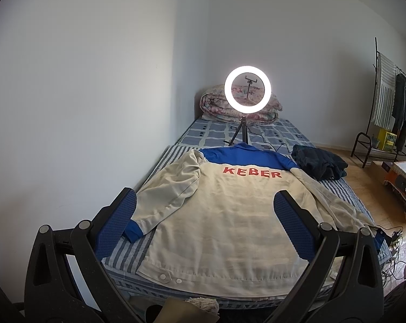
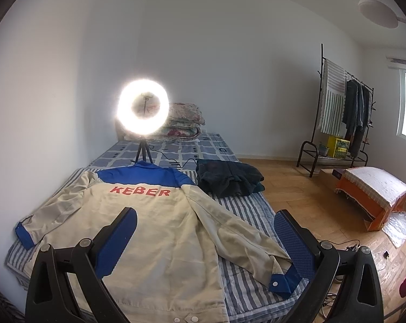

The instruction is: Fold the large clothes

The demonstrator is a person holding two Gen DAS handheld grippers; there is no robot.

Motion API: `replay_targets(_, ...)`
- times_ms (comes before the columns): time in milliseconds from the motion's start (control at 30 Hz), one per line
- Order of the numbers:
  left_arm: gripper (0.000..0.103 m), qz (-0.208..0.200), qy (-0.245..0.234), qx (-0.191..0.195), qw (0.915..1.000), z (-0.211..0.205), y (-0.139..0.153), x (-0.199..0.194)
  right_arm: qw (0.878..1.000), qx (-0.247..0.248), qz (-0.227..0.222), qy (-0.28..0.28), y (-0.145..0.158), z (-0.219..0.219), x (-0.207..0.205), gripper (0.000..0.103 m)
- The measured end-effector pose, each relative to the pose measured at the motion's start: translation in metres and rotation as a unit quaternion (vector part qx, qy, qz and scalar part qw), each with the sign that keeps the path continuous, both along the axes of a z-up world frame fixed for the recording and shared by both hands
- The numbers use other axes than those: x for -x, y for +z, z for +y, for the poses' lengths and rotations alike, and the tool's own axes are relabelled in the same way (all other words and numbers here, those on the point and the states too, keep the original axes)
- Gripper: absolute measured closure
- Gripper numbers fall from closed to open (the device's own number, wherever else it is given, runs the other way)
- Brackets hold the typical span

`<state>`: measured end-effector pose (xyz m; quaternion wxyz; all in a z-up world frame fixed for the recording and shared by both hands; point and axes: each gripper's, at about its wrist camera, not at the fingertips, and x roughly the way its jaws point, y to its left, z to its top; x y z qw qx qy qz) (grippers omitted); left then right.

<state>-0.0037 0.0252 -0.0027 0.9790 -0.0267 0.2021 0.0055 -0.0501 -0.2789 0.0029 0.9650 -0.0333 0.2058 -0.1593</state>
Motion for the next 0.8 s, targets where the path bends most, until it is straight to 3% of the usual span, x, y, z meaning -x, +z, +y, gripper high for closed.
replay_targets(800, 0.000, 0.010, 0.025, -0.025, 0.9993, 0.010, -0.018, -0.009, 1.000, 0.002, 0.005, 0.029, -0.006, 0.017, -0.022, 0.000)
